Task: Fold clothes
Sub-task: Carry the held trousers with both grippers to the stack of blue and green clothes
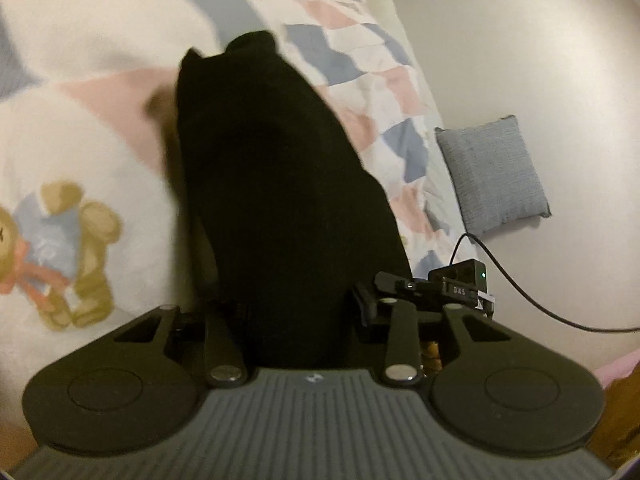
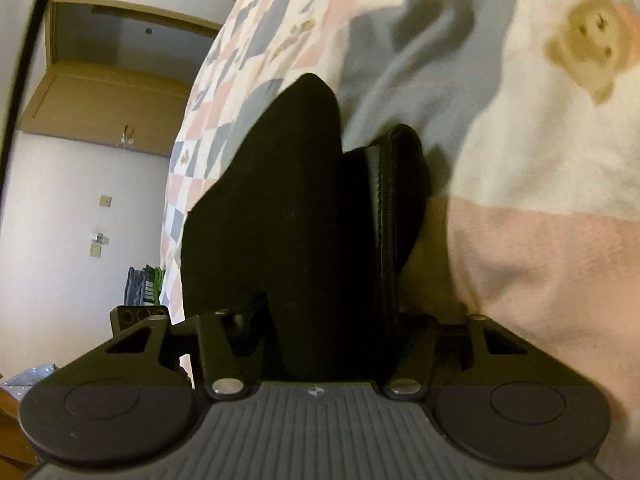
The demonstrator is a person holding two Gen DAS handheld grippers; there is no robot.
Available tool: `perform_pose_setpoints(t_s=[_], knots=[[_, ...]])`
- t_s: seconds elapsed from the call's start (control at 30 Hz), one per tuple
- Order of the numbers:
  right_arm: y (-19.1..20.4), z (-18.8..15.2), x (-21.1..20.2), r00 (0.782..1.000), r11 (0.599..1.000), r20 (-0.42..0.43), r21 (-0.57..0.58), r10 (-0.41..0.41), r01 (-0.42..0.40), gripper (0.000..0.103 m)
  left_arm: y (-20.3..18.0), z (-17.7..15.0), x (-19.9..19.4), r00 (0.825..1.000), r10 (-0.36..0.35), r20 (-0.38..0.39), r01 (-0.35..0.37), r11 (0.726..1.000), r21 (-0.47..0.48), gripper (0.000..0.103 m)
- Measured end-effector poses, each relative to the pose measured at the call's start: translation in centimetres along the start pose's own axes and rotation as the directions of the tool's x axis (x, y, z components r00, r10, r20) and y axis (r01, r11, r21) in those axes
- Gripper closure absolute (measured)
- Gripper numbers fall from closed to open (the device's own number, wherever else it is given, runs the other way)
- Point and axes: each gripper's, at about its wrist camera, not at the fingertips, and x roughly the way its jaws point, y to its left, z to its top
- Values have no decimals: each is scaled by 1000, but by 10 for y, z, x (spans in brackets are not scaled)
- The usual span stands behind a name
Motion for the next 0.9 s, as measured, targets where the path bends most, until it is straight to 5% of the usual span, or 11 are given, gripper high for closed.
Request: perform_pose_setpoints(t_s=[0.3, 0.47, 0.6, 0.9], knots=[[99, 29, -13, 997, 995, -55, -81, 53, -57, 59, -94, 9, -99, 985, 61, 158, -61, 998, -2, 71], [193, 62, 19, 977, 972, -184, -188, 106, -141, 59, -140, -10, -194, 926, 147, 349, -136, 989, -57, 71], [280, 80, 75, 934, 932, -332, -281, 129, -229, 59, -156, -39, -272, 834, 216, 508, -166, 976, -144, 71], [481, 64, 265, 785, 805, -616, -433, 64, -406, 59, -132, -96, -441, 542, 371, 754, -170, 927, -334, 70]])
